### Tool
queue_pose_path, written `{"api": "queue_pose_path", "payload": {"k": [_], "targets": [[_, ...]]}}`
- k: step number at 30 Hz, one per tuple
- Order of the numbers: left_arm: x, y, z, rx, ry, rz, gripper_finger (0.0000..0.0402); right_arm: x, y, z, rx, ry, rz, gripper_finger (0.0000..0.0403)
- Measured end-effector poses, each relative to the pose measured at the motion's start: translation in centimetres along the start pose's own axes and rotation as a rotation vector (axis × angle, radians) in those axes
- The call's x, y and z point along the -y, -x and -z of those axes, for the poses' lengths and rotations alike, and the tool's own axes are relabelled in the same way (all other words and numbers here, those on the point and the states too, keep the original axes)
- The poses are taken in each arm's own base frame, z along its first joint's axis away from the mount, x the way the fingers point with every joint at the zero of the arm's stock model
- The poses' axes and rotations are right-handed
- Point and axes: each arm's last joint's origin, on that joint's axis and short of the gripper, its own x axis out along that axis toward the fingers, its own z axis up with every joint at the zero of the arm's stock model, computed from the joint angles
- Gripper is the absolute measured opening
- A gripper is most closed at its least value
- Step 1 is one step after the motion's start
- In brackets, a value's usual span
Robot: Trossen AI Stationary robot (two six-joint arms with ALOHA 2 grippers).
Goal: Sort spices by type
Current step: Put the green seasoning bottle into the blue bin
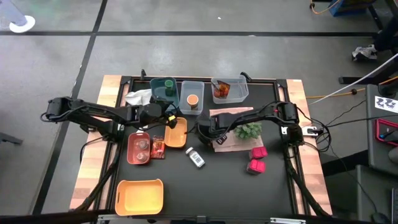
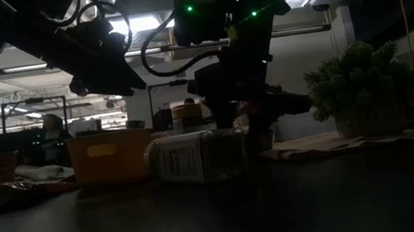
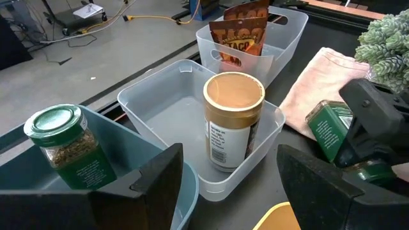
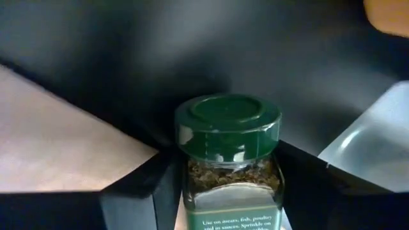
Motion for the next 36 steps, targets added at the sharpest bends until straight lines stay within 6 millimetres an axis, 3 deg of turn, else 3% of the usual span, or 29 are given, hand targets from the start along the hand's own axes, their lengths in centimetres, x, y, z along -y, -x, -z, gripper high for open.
{"api": "queue_pose_path", "payload": {"k": [14, 21, 28, 36], "targets": [[-0.2, 0.7, -0.6, 0.031, -0.011, 0.026, 0.0237, 3.2, 3.0, -1.8, 0.154, -0.244, 0.051, 0.0209], [-0.8, 2.6, -2.0, 0.090, 0.001, 0.168, 0.0237, 5.0, 5.0, -2.6, 0.218, -0.320, 0.105, 0.0209], [-0.7, 4.0, -2.7, 0.129, -0.110, 0.416, 0.0237, 6.2, 6.4, -3.1, 0.278, -0.432, 0.143, 0.0209], [-0.7, 4.1, -1.7, 0.030, -0.201, 0.504, 0.0237, 6.7, 6.6, -3.3, 0.324, -0.554, 0.169, 0.0209]]}}
